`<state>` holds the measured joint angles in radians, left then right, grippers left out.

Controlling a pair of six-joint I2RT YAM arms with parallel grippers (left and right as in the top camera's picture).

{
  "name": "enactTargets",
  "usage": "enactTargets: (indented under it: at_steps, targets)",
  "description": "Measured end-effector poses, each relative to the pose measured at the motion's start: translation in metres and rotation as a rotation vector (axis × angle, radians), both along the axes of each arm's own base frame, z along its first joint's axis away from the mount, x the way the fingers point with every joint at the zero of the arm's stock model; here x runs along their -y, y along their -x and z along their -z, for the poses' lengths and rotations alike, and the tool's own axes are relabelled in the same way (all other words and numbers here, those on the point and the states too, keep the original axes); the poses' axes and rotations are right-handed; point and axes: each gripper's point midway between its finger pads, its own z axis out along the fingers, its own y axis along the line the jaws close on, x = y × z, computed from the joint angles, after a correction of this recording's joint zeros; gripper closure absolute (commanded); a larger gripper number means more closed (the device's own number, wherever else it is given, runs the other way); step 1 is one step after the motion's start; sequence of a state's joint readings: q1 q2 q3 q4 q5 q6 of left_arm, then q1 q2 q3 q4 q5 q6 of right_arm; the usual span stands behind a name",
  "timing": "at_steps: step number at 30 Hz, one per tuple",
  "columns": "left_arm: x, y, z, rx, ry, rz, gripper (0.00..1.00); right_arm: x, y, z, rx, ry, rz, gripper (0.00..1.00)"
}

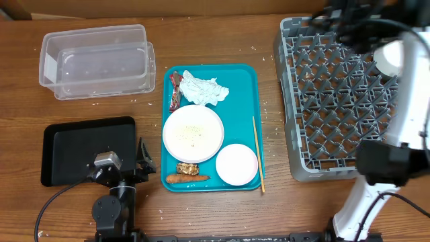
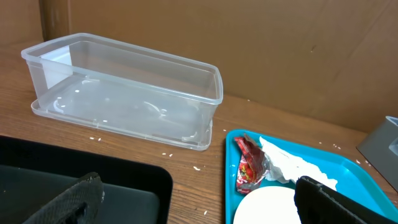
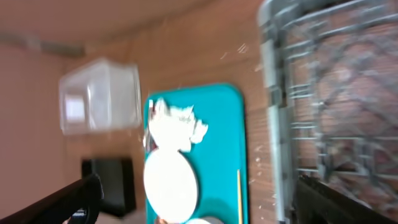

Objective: Sort waste into correct bins and load items into the dishwasher
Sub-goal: 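Move the right gripper to the second white bowl on the tray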

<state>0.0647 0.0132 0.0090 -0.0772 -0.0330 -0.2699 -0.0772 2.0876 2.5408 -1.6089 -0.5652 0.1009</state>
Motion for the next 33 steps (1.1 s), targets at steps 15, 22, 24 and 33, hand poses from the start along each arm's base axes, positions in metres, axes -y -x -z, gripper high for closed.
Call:
enactTargets:
  at_steps: [15,22,24,33]
  targets:
    - [0.000,0.000,0.000,0.000,0.000,0.000,0.00,-0.202,0.059,0.093,-0.097,0.141,-0.493,0.00]
    - [0.000,0.000,0.000,0.000,0.000,0.000,0.00,-0.229,0.094,0.129,-0.175,0.205,-0.585,0.00]
    - [0.000,0.000,0.000,0.000,0.000,0.000,0.00,-0.236,0.093,0.127,-0.152,0.202,-0.595,0.00]
    - [0.000,0.000,0.000,0.000,0.000,0.000,0.00,-0.233,0.100,0.130,-0.182,0.219,-0.596,0.00]
